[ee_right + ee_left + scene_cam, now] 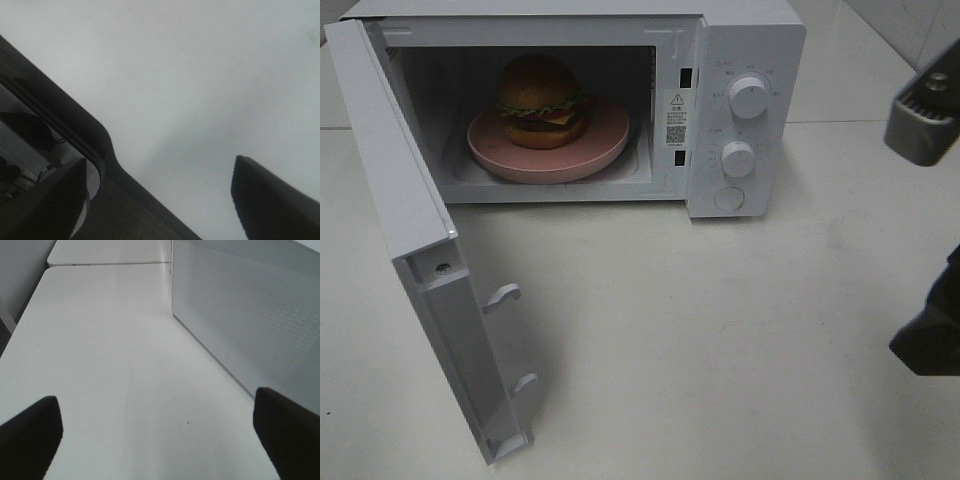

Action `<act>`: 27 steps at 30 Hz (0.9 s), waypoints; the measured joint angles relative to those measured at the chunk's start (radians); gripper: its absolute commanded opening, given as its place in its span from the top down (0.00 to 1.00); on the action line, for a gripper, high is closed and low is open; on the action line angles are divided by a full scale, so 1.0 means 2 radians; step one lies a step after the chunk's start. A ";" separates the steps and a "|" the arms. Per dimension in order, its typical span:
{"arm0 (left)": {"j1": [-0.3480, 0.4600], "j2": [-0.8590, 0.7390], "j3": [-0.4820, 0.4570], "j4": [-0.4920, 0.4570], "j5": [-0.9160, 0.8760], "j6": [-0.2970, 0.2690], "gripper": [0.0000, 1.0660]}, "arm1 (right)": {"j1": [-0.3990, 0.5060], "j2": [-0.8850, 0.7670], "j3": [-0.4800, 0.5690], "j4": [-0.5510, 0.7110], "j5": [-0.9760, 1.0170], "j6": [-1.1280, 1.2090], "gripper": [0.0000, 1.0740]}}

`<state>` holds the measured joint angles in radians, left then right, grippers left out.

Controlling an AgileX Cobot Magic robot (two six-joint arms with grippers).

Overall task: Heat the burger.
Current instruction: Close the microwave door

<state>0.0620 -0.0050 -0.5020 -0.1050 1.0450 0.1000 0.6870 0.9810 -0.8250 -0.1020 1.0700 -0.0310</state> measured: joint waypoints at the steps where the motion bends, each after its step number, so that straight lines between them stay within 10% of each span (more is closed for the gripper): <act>1: 0.000 0.000 0.000 0.000 0.000 0.000 0.08 | 0.000 -0.012 0.005 0.001 0.001 0.000 0.29; 10: 0.000 0.000 0.000 0.000 0.000 0.000 0.08 | -0.016 -0.117 0.060 0.008 0.002 0.000 0.29; 27: 0.000 0.000 0.000 0.000 0.000 0.000 0.08 | -0.224 -0.318 0.149 0.015 -0.021 0.038 0.29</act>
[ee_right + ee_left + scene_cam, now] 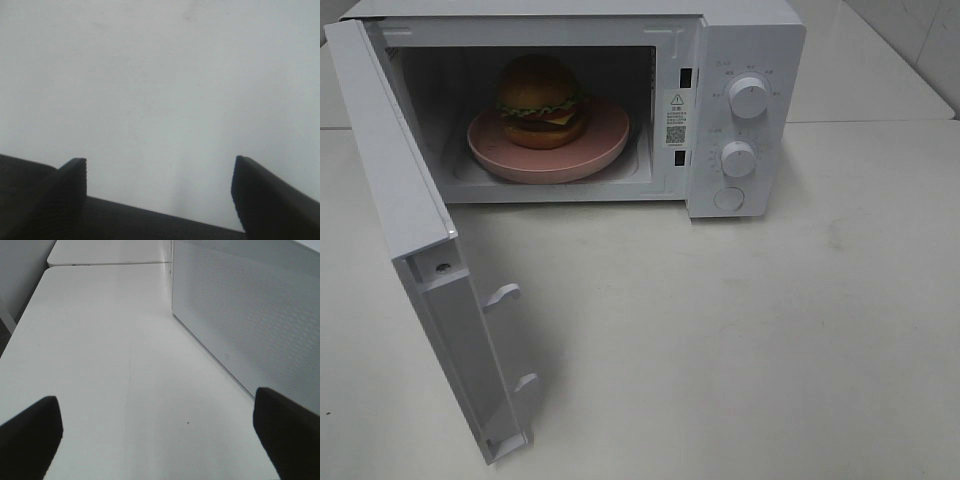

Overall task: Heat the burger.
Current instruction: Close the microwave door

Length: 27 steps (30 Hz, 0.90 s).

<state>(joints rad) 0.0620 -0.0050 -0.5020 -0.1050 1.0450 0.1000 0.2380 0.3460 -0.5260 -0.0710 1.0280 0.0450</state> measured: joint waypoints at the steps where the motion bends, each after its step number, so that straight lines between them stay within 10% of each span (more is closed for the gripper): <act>1: 0.000 0.000 0.000 0.000 0.000 0.000 0.08 | 0.000 0.000 0.000 0.000 0.000 0.000 0.29; 27: 0.000 0.000 0.000 0.000 0.000 0.000 0.08 | -0.080 -0.175 0.010 0.000 0.007 0.001 0.29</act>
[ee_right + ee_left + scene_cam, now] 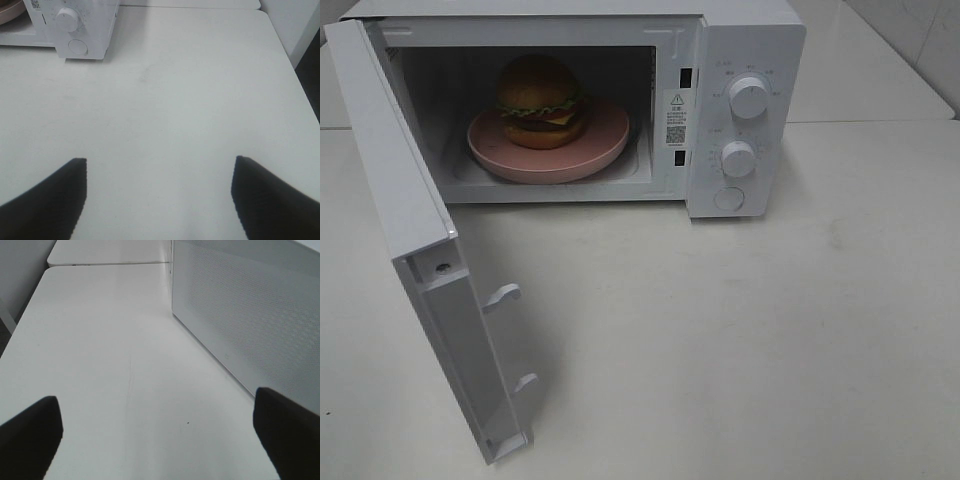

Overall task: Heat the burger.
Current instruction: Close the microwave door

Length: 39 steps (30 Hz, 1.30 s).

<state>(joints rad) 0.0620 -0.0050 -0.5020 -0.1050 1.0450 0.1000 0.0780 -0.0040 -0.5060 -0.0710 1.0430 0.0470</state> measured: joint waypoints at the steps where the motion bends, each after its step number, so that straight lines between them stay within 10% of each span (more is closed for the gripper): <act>1: 0.000 0.000 0.000 0.000 0.000 0.000 0.08 | 0.000 0.000 0.000 0.000 0.000 0.000 0.29; 39: 0.000 0.000 0.000 0.000 0.000 0.000 0.08 | 0.000 0.000 0.000 0.000 0.000 0.000 0.30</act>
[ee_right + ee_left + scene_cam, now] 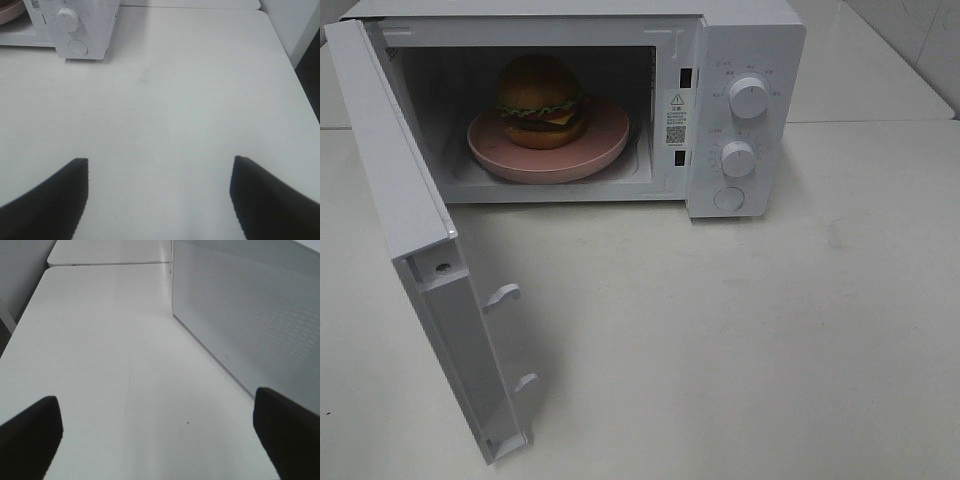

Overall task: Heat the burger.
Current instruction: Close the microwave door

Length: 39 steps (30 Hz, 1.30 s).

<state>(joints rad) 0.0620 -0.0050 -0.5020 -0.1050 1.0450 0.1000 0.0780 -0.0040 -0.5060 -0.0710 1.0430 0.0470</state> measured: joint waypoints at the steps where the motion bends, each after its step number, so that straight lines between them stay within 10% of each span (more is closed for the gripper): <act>1: 0.000 0.000 0.000 0.000 0.000 0.000 0.08 | 0.000 0.000 0.000 0.000 0.000 0.000 0.30; 39: 0.000 0.036 -0.018 0.002 -0.034 0.000 0.14 | 0.000 0.000 0.000 0.000 0.000 0.000 0.30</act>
<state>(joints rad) 0.0620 0.0670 -0.5380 -0.1000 0.9760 0.1000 0.0780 -0.0040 -0.5060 -0.0710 1.0430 0.0470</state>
